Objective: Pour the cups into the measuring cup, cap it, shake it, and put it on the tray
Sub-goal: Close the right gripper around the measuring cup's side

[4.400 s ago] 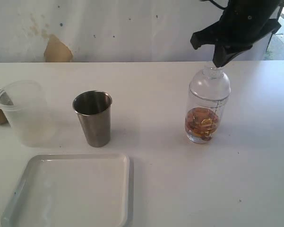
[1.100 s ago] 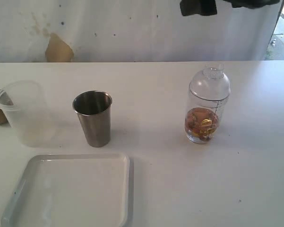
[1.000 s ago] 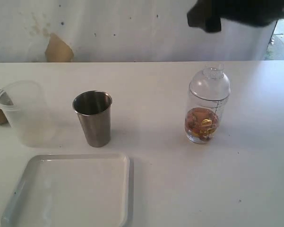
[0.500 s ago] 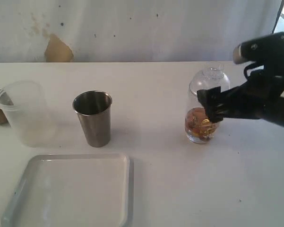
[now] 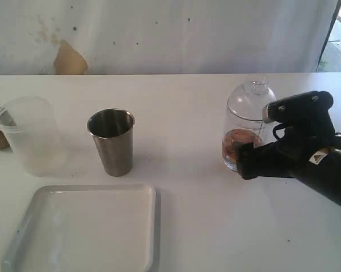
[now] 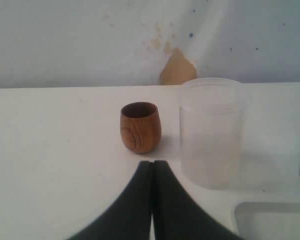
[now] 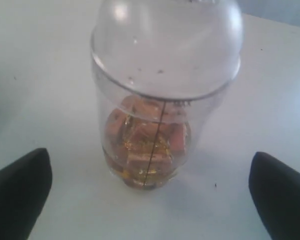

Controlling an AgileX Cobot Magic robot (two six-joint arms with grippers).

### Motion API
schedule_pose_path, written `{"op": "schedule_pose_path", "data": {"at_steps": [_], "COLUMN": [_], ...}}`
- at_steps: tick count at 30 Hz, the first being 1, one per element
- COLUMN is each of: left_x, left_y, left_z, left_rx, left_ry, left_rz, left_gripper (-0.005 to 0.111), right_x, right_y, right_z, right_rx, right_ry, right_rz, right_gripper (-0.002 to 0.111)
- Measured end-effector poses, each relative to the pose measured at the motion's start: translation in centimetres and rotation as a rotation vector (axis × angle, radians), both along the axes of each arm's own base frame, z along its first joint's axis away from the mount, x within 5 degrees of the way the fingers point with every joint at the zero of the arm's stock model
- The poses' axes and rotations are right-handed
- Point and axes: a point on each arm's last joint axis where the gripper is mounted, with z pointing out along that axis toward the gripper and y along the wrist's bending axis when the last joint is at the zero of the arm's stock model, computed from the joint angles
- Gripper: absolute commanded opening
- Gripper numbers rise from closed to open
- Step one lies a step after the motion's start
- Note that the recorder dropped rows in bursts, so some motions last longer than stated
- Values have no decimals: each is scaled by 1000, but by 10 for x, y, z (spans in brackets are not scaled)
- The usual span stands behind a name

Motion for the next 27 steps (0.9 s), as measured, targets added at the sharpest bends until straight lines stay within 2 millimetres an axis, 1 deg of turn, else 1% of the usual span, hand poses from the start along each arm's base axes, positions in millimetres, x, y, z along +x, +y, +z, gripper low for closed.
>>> {"op": "schedule_pose_path", "data": {"at_steps": [3,5,8,14,17,27], "left_x": [0,0,0,0,0,0], "left_y": [0,0,0,0,0,0], "left_z": [0,0,0,0,0,0], "left_rx": [0,0,0,0,0,0], "left_ry": [0,0,0,0,0,0], "left_rz": [0,0,0,0,0,0], "left_gripper": [0,0,0,0,0,0], "right_x": [6,10,16,27,35,55], "right_y": [-1,2,4,3,5,11], "right_z": [-22,-35,-47,-61,-66,-69], "right_rx": [-27,-45,-42,-53,-24,14], "right_ry": [12,16,-8,-101,-118,-180], "right_rz": [-21,0,6,-27,-46,-68], "right_gripper": [105,105,105,105,105,105]}}
